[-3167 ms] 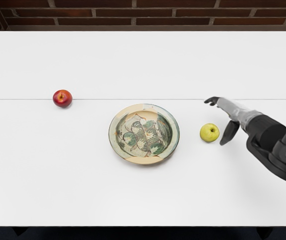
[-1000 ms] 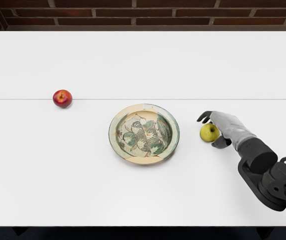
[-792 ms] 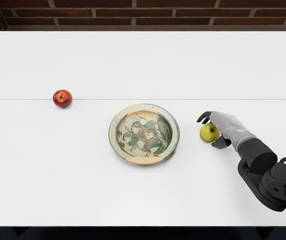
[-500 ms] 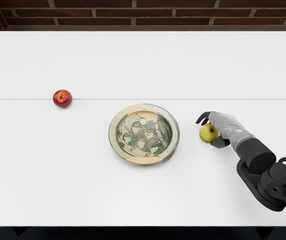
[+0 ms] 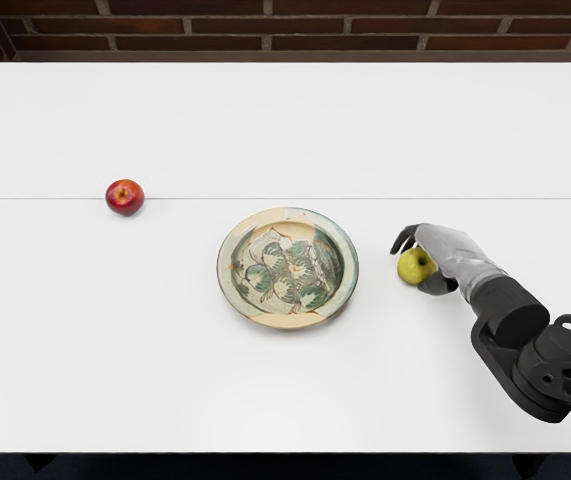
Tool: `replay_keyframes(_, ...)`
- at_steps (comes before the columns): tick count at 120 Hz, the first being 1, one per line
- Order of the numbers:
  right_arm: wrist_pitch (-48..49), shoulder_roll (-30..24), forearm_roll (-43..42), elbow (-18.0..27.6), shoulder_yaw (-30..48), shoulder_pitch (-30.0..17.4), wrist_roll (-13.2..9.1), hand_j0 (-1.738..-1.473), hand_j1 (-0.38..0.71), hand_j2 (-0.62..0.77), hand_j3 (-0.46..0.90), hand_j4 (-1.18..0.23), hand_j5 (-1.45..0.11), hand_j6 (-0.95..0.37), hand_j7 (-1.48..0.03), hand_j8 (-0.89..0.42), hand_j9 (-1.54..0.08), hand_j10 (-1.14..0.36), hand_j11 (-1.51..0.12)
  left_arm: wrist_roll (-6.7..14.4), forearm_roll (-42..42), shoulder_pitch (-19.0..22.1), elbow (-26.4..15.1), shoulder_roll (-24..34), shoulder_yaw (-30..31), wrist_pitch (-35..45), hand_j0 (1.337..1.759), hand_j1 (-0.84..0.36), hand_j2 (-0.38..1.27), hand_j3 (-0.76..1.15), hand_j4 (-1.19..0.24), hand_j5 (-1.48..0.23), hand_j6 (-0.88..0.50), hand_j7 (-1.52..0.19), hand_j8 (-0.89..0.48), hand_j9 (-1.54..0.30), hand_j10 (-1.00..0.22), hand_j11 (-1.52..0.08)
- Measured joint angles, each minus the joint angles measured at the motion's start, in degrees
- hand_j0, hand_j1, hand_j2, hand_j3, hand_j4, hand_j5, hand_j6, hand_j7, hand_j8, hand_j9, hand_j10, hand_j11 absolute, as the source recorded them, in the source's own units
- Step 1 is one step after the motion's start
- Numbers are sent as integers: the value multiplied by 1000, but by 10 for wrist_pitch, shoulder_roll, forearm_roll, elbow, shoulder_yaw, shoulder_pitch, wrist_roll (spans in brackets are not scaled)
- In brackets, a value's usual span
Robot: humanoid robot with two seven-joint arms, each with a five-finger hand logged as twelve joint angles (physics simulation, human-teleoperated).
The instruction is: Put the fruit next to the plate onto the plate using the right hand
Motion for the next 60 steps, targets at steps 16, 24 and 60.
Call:
replay_keyframes(16,0,0,-2,0,0,-2,0,-1653,245,23,-2,-599,-734,-449,-754,-381,-758,-586,-758,0,0,0,0,0,0,0,1658,339,2,0,-9,-11,-9,-11,-9,-11,-9,-11)
replay_keyframes(24,-1,0,-3,0,0,-3,0,-1651,250,50,-1,-624,-742,-441,-776,-381,-772,-609,-772,0,0,0,0,0,0,0,1658,339,2,0,-9,-11,-9,-11,-9,-11,-9,-11)
replay_keyframes(60,0,0,-3,0,0,-4,0,-1651,251,192,-1,-701,-821,-457,-868,-425,-865,-685,-876,0,0,-1,0,0,0,0,1658,339,2,0,-9,-11,-9,-11,-9,-11,-9,-11)
